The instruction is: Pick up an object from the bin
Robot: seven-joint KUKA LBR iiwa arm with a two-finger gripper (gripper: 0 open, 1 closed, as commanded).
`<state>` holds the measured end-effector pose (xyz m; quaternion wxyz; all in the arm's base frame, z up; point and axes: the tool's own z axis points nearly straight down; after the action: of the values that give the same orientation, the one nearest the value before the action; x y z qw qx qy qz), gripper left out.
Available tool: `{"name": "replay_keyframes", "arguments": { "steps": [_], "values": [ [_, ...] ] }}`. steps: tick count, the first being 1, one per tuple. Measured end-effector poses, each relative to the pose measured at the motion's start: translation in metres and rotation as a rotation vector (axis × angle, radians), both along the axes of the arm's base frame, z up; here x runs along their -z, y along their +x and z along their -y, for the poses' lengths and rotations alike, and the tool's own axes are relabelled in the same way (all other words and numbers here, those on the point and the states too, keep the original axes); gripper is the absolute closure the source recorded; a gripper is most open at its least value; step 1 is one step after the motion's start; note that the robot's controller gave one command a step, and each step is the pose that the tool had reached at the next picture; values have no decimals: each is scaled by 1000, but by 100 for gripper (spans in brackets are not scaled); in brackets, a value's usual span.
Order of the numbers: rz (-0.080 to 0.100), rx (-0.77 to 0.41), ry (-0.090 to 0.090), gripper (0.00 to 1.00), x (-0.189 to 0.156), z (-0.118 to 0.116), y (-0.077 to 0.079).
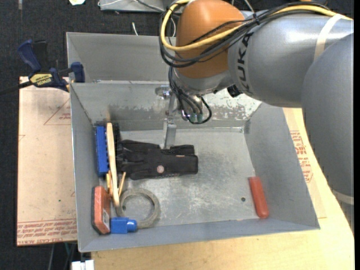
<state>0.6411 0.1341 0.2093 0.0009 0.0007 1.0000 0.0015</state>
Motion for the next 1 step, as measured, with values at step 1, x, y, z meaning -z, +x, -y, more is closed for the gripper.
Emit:
{"name": "replay_keyframes", "arguments": {
  "steps": [1],
  "values": [
    [0, 0, 0, 0, 0, 0, 0]
  ]
}}
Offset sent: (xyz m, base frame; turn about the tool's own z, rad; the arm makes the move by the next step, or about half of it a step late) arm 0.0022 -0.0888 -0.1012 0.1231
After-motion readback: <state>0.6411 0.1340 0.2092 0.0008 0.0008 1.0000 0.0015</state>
